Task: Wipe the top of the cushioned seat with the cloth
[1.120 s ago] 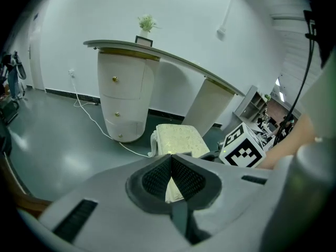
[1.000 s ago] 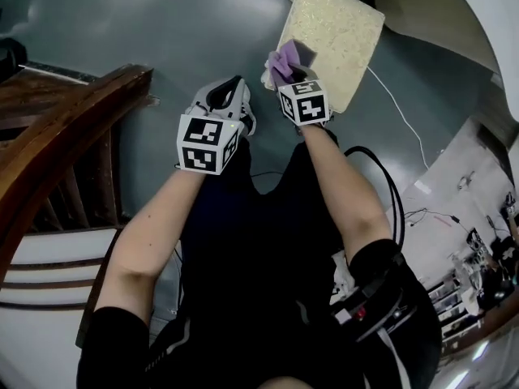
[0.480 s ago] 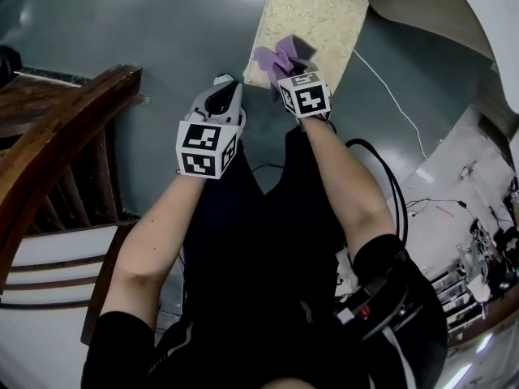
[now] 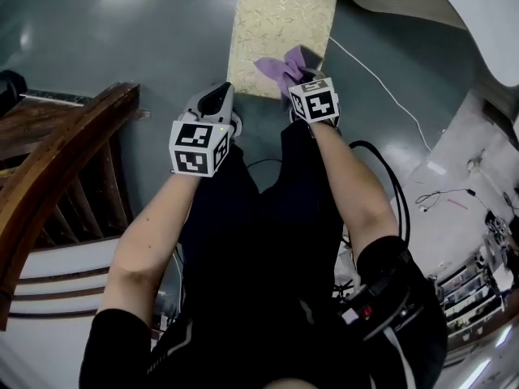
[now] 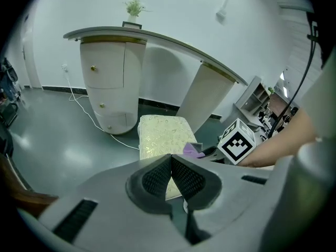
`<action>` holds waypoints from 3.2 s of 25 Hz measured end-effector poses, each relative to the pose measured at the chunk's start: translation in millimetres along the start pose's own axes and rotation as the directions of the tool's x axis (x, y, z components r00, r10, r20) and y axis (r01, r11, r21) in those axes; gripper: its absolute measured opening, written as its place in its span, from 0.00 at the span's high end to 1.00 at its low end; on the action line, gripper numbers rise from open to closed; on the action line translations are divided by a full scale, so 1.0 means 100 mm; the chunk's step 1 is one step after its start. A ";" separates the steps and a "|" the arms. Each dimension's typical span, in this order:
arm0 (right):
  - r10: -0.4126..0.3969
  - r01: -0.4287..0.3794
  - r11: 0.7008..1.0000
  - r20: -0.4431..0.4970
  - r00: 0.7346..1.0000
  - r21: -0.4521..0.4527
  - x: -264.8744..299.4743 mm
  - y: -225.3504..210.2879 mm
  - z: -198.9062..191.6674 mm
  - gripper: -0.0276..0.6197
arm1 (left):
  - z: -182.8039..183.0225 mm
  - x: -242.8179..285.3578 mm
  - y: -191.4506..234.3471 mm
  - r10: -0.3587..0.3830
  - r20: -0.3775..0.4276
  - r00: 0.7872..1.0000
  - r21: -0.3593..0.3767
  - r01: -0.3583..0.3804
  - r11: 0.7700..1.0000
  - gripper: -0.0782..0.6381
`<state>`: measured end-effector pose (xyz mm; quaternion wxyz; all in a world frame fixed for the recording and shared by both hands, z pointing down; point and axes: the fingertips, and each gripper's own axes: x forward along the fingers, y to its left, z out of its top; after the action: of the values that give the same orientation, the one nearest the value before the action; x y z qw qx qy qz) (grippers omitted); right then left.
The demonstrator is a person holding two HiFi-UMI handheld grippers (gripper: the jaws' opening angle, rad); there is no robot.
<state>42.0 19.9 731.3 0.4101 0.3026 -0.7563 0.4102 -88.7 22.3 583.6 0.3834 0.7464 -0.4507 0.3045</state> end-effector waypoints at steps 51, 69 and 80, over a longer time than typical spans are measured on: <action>0.036 -0.041 0.983 -0.032 0.999 -0.180 0.42 0.48 0.86 0.80 | 0.57 0.32 0.48 -0.064 0.043 0.997 -0.023 0.065 0.998 0.89; -0.082 0.082 0.997 -0.084 0.993 -0.004 -0.24 -0.66 0.29 0.80 | 0.82 0.71 -0.05 -0.085 0.034 0.996 -0.013 0.086 0.996 0.89; -0.167 0.167 0.986 0.013 0.986 0.012 -0.51 -0.59 0.89 0.82 | 1.02 0.50 0.28 -0.063 0.087 0.994 -0.016 0.064 0.998 0.89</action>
<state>80.6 -80.1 679.6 0.4363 0.3700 -0.7289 0.3761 -83.0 -94.9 578.7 0.3798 0.7693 -0.4457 0.2555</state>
